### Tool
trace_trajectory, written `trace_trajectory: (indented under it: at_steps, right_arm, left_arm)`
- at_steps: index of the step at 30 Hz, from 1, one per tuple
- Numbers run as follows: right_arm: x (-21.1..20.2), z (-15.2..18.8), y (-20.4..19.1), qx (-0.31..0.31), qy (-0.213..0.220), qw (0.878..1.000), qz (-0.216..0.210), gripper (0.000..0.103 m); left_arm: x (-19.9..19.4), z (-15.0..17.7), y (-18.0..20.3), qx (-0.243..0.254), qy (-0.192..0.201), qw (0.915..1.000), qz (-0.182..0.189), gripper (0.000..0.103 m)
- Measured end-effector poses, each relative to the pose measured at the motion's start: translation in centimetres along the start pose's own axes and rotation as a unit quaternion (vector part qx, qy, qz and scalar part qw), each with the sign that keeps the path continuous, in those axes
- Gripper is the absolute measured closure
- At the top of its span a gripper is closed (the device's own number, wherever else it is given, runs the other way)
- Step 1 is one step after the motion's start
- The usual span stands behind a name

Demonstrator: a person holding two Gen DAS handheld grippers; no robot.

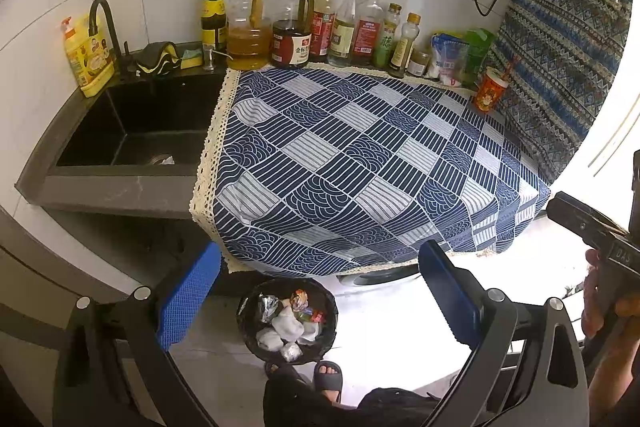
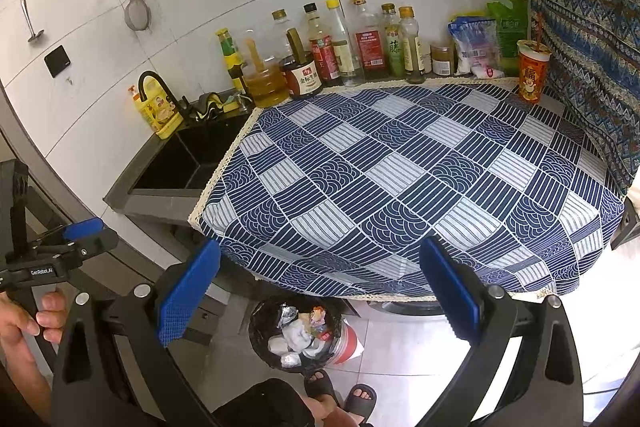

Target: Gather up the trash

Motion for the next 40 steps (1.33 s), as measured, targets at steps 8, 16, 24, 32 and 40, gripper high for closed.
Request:
trace_trajectory:
  at_steps: [8,16,24,32,40]
  right_arm:
    - [0.09,0.03,0.11,0.001,0.000,1.000,0.001,0.004]
    - [0.15,0.25,0.21,0.006,-0.004,1.000,0.003,0.004]
    - [0.17,0.22,0.25,0.006,-0.005,1.000,0.004,0.004]
    - [0.22,0.34,0.25,0.009,-0.004,1.000,0.002,0.004]
    - [0.18,0.43,0.15,0.010,-0.005,1.000,0.002,0.004]
  left_arm:
    - [0.12,0.15,0.04,0.002,-0.001,1.0000,-0.001,0.007]
    - [0.05,0.31,0.22,0.005,-0.002,1.0000,0.000,0.007]
    - [0.07,0.40,0.14,0.006,-0.003,1.0000,0.000,0.007]
    - [0.08,0.38,0.08,0.005,-0.004,1.0000,0.002,0.007]
    - [0.27,0.24,0.25,0.008,-0.005,0.9999,0.006,0.007]
Point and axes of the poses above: each gripper's, at about its wrist camera, not at the fingertips, and x roughly the way its jaws point, y to its right, z to its underside, the point moved 1 cm from there along x, roughly the way its jaws point, and after that the axes turned 12 degrees about y, right-handed, at the moved point
